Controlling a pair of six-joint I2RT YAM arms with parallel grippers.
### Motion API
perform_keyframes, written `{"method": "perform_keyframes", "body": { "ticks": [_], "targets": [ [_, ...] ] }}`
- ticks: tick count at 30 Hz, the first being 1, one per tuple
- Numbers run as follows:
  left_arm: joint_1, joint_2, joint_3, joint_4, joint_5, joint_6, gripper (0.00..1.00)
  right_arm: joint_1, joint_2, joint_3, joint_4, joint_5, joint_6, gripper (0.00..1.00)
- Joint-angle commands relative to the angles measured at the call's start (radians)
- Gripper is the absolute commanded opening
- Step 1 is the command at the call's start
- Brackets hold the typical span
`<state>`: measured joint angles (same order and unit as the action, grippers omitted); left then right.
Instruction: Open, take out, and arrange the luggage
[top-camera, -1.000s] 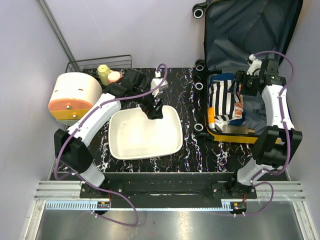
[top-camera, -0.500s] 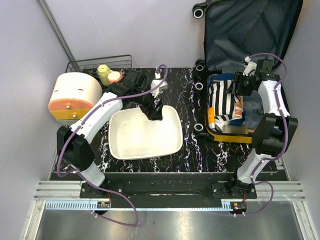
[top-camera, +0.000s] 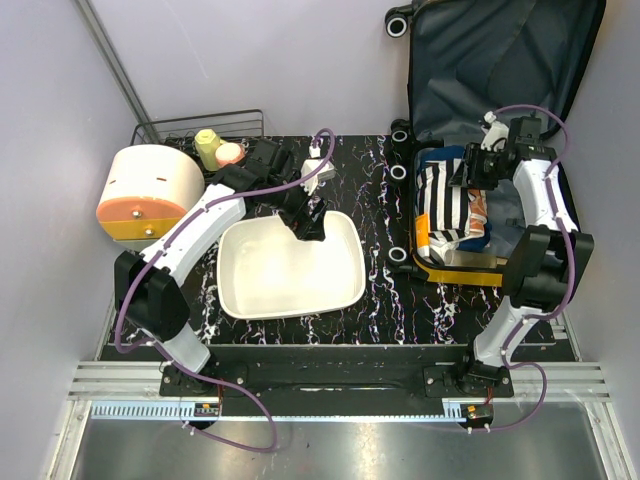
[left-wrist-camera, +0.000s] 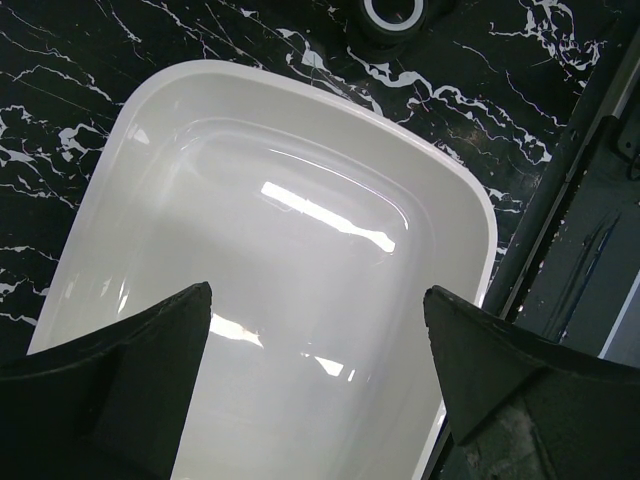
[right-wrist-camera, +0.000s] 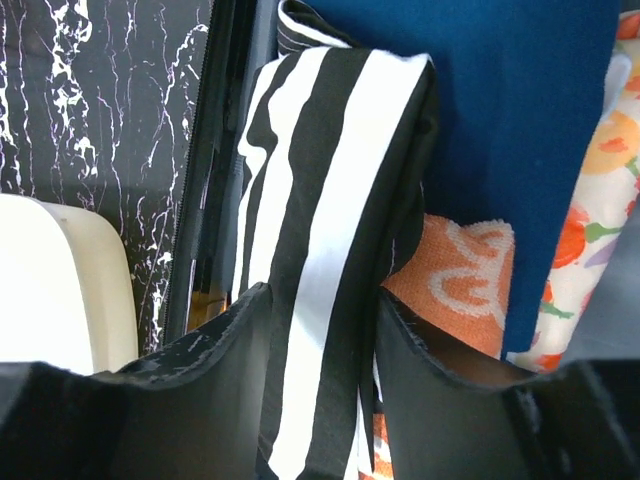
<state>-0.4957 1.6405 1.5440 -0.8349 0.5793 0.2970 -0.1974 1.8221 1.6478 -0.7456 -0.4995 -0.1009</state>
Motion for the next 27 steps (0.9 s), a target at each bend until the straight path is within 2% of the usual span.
{"method": "perform_keyframes", "body": {
  "ticks": [1, 2, 4, 8, 11, 13, 14, 15, 16, 19, 27],
  "targets": [
    [0.006, 0.005, 0.010, 0.019, 0.013, -0.006, 0.91, 0.018, 0.020, 0.050, 0.015, -0.045, 0.001, 0.48],
    [0.008, 0.005, 0.010, 0.019, 0.013, -0.006, 0.91, 0.021, 0.020, 0.049, 0.017, -0.053, 0.000, 0.40],
    [0.006, 0.007, 0.008, 0.019, 0.011, -0.004, 0.91, 0.024, 0.020, 0.049, 0.015, -0.069, 0.004, 0.38],
    [0.006, 0.013, 0.007, 0.019, 0.011, -0.007, 0.91, 0.033, 0.029, 0.046, 0.017, -0.073, 0.015, 0.50],
    [0.006, 0.019, 0.011, 0.019, 0.011, -0.006, 0.91, 0.046, 0.040, 0.040, 0.015, -0.057, 0.012, 0.52],
    [0.006, 0.022, 0.015, 0.019, 0.010, -0.007, 0.91, 0.047, 0.054, 0.043, 0.012, -0.044, 0.017, 0.57],
    [0.006, 0.022, 0.015, 0.019, 0.010, -0.007, 0.91, 0.049, 0.057, 0.047, 0.012, -0.039, 0.020, 0.54],
    [0.008, 0.022, 0.015, 0.019, 0.008, -0.007, 0.91, 0.047, 0.062, 0.052, 0.009, -0.034, 0.020, 0.47],
    [0.008, 0.021, 0.016, 0.019, 0.010, -0.009, 0.91, 0.047, 0.065, 0.066, 0.005, -0.028, 0.020, 0.25],
    [0.017, 0.018, 0.016, 0.019, 0.014, -0.015, 0.91, 0.047, 0.057, 0.105, -0.021, -0.031, 0.018, 0.00],
    [0.069, -0.002, -0.004, 0.006, 0.045, -0.032, 0.91, 0.042, -0.065, 0.162, -0.035, -0.056, 0.013, 0.00]
  ]
}}
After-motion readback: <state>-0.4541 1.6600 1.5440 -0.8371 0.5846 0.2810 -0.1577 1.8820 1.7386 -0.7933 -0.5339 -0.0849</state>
